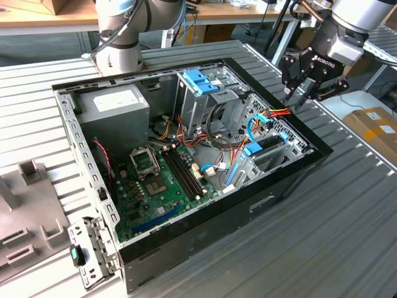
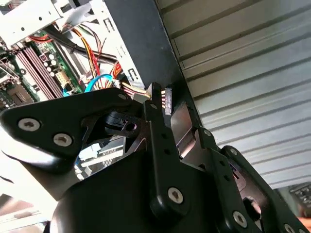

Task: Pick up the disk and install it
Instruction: 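Insert the first disk wire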

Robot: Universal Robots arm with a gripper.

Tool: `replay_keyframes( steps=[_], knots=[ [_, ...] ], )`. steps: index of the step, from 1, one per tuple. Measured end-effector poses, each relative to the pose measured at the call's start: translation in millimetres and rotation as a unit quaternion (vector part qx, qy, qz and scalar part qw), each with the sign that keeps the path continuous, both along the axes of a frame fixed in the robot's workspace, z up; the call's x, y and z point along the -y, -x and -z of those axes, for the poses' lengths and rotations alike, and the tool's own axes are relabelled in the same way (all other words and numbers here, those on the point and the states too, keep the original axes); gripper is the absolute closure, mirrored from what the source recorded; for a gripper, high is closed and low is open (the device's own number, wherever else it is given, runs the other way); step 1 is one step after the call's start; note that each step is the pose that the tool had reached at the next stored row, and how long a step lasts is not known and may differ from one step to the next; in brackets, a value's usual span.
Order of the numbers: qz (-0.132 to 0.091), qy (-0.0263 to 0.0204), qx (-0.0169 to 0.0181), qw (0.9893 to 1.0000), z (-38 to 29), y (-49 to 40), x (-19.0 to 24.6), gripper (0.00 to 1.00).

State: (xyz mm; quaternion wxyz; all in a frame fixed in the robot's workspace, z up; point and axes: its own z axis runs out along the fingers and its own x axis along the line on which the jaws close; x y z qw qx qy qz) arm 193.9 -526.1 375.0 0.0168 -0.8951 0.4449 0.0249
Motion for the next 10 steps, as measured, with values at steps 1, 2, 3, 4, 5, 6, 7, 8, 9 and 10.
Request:
replay_keyframes(
  steps=[1, 2, 3, 4, 5, 6, 7, 8, 9, 10],
  knots=[
    [-0.008, -0.0037, 0.0, 1.0, 0.0, -0.8, 0.0, 0.64],
    [-0.026, -0.0057, 0.0, 0.9996, 0.2, -1.2, 0.0, 0.64],
    [-0.046, -0.0058, -0.0002, 0.9989, 0.5, -1.6, 0.0, 0.64],
    [-0.069, -0.0058, -0.0003, 0.9976, 0.8, -2.0, 0.0, 0.64],
    [-0.078, -0.0058, -0.0004, 0.9969, 0.9, -2.1, 0.0, 0.64],
    [-0.087, -0.0058, -0.0004, 0.9962, 1.0, -2.3, 0.0, 0.64],
    [-0.1, -0.0058, -0.0005, 0.995, 1.1, -2.5, 0.0, 0.64],
    [-0.106, -0.0058, -0.0005, 0.9944, 1.2, -2.7, 0.0, 0.64],
    [-0.108, -0.0058, -0.0005, 0.9942, 1.3, -2.8, 0.0, 0.64],
    [-0.108, -0.0058, -0.0005, 0.9941, 1.6, -2.8, 0.1, 0.64]
  ],
)
